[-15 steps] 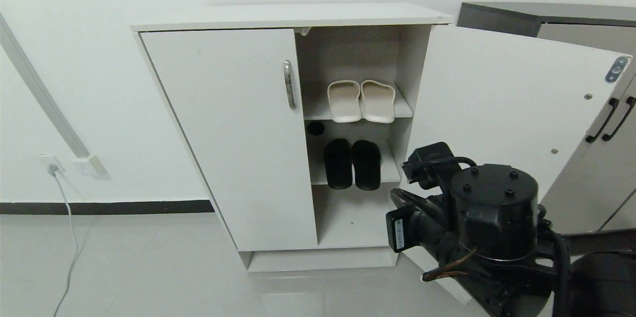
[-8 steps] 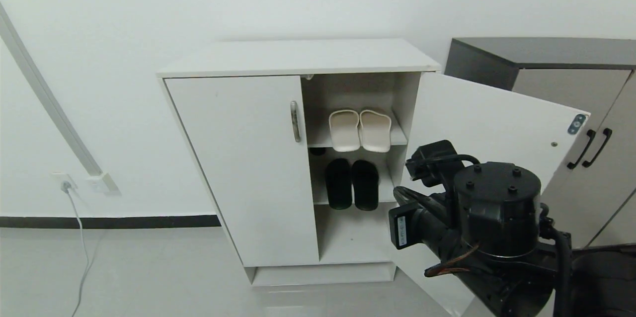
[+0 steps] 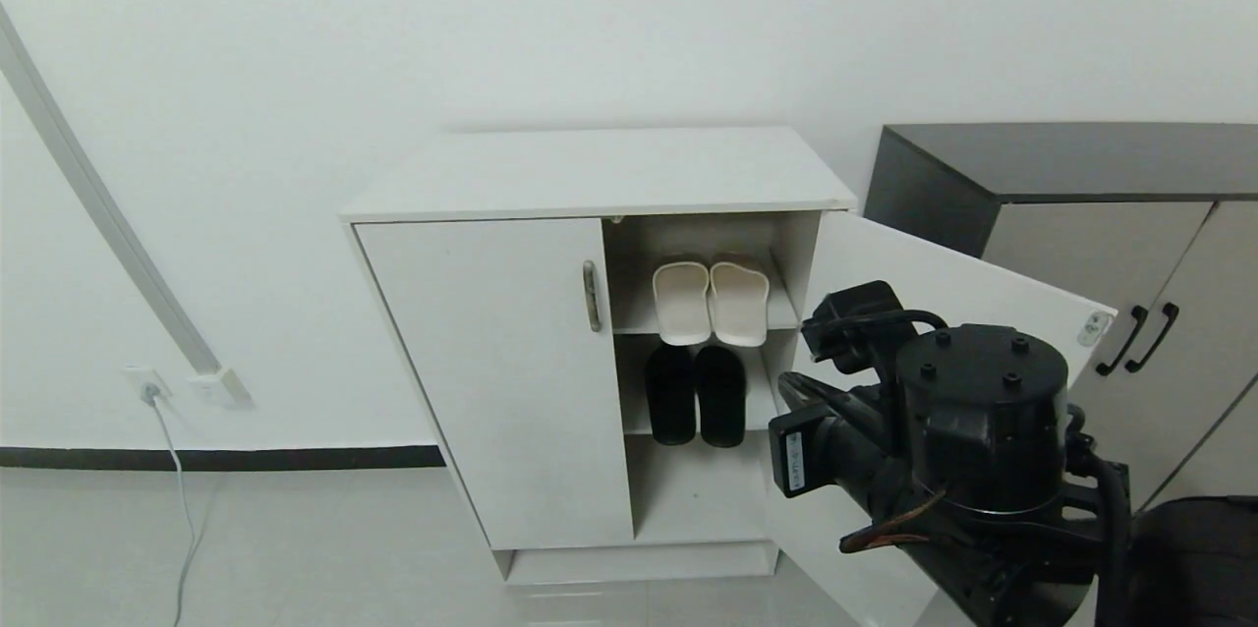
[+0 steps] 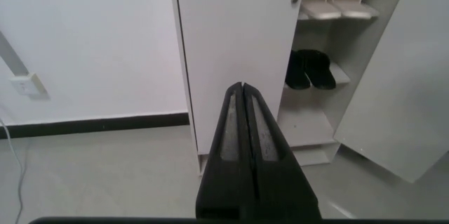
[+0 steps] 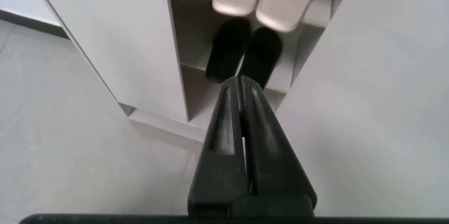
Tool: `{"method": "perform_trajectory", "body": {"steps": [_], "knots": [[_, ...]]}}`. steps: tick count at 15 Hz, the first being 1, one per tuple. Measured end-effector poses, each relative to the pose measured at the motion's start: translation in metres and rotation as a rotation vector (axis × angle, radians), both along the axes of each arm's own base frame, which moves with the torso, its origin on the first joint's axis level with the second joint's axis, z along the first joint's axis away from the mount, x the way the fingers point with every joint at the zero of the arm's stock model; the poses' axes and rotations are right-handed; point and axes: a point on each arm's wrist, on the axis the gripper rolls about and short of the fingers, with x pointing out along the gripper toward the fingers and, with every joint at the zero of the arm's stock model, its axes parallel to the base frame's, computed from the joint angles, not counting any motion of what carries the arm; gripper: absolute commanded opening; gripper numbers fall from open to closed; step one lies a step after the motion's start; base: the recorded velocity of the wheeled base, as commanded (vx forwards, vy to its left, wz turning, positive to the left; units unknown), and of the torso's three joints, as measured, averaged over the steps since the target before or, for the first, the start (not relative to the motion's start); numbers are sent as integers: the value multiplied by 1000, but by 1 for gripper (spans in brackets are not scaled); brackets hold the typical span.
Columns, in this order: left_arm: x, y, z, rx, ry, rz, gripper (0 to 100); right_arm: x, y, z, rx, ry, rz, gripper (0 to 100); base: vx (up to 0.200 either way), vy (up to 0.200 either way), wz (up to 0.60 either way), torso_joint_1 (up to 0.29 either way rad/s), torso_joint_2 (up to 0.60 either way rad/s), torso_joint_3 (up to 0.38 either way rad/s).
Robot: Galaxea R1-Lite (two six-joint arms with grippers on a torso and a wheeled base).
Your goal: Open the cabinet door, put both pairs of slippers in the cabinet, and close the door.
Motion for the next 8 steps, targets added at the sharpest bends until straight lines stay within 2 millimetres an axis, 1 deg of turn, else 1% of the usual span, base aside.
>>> {"method": "perform_trajectory", "body": {"steps": [3,8], "knots": [[0,0,0,0,0,0,0,0,0,-1,-3,2,0,0,0,0,0,186,-504,-307],[0,0,0,0,0,0,0,0,0,-3,-8,7,-1,0,0,0,0,219,-535,-322]]}}
